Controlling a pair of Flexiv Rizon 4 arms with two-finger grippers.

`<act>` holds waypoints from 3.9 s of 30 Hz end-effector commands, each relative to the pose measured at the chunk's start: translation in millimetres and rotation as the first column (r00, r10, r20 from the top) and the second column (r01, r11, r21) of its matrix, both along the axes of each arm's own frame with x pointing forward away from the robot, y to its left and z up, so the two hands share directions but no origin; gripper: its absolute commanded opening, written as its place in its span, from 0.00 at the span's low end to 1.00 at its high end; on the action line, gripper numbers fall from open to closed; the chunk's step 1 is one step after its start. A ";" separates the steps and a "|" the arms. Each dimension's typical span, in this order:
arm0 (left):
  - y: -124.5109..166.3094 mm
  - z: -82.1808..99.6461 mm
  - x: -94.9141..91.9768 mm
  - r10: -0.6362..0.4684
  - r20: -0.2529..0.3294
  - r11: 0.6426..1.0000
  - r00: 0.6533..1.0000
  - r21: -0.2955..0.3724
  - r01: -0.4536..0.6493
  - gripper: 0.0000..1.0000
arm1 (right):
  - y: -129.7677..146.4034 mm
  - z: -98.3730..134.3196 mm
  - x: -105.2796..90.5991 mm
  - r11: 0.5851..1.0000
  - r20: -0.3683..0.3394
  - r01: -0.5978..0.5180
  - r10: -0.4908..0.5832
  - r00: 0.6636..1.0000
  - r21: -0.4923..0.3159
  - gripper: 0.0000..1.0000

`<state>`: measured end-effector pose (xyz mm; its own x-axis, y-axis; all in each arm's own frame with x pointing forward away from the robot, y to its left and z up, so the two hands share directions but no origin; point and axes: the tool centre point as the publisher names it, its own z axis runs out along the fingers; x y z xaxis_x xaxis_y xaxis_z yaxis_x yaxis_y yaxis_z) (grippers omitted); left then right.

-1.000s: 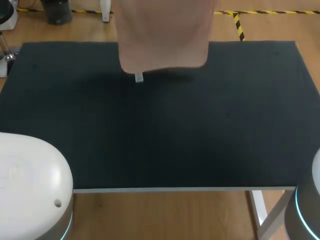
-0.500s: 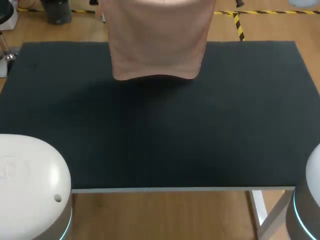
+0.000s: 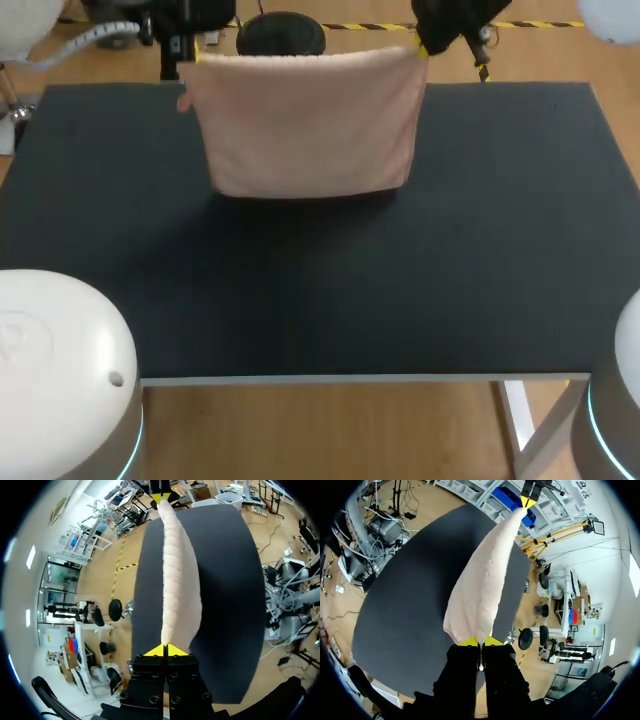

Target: Fold the towel

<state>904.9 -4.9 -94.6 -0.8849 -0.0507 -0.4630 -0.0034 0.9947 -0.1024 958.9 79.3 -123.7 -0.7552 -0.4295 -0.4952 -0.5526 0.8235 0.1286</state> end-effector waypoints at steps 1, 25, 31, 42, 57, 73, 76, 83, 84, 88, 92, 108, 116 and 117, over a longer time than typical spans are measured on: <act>0.1 -25.6 -4.8 -0.004 -0.050 1.000 0.999 0.002 0.004 0.00 | 2.2 -20.3 -4.9 1.000 -0.034 0.018 -0.019 0.999 -0.015 0.00; -15.3 -161.7 9.4 0.049 -0.330 0.997 0.943 0.074 -0.026 0.00 | -4.6 -174.7 -7.0 0.963 -0.215 0.196 -0.234 0.948 -0.185 0.00; -17.0 -182.8 31.2 0.028 -0.342 0.995 0.939 0.098 0.006 0.00 | -6.9 -192.6 9.3 0.952 -0.220 0.233 -0.274 0.936 -0.197 0.00; -9.6 -203.0 61.6 0.041 -0.359 0.994 0.933 0.112 -0.001 0.00 | -4.8 -214.9 36.2 0.942 -0.219 0.259 -0.305 0.927 -0.215 0.00; 9.9 -186.5 63.1 -0.050 -0.389 0.999 0.920 -0.001 0.053 1.00 | -8.1 -189.1 52.9 0.935 -0.139 0.312 -0.336 0.931 -0.168 1.00; 37.6 -134.6 28.4 -0.340 -0.293 0.786 0.894 -0.610 0.099 1.00 | 3.6 -151.8 47.7 0.952 -0.095 0.280 -0.292 0.952 -0.125 1.00; 41.4 -133.4 28.4 -0.310 -0.339 0.774 0.888 -0.633 0.029 1.00 | 5.8 -147.3 46.6 0.953 -0.088 0.279 -0.290 0.953 -0.117 1.00; 42.7 -137.1 20.4 -0.334 -0.378 0.758 0.863 -0.652 0.008 1.00 | 6.7 -139.0 42.7 0.963 -0.091 0.246 -0.256 0.962 -0.114 1.00; 42.7 -137.1 20.4 -0.334 -0.378 0.758 0.863 -0.652 0.008 1.00 | 6.7 -139.0 42.7 0.963 -0.091 0.246 -0.256 0.962 -0.114 1.00; 42.7 -137.1 20.4 -0.334 -0.378 0.758 0.863 -0.652 0.008 1.00 | 6.7 -139.0 42.7 0.963 -0.091 0.246 -0.256 0.962 -0.114 1.00; 42.7 -137.1 20.4 -0.334 -0.378 0.758 0.863 -0.652 0.008 1.00 | 6.7 -139.0 42.7 0.963 -0.091 0.246 -0.256 0.962 -0.114 1.00; 42.7 -137.1 20.4 -0.334 -0.378 0.758 0.863 -0.652 0.008 1.00 | -6.0 -145.8 50.8 0.684 -0.481 0.680 -0.517 0.708 0.264 1.00; 42.7 -137.1 20.4 -0.334 -0.378 0.758 0.863 -0.652 0.008 1.00 | -18.5 -177.0 29.9 0.152 -0.925 0.977 -0.326 0.195 0.152 1.00; 42.7 -137.1 20.4 -0.334 -0.378 0.758 0.863 -0.652 0.008 1.00 | -18.2 -177.9 26.4 0.218 -0.925 0.960 -0.299 0.236 0.174 1.00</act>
<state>925.2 37.8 -231.1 -0.9979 -0.0021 0.0645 -0.0476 0.6988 -0.7138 994.8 67.7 -293.1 -0.9598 0.1215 -0.2530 0.0255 0.9354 0.3526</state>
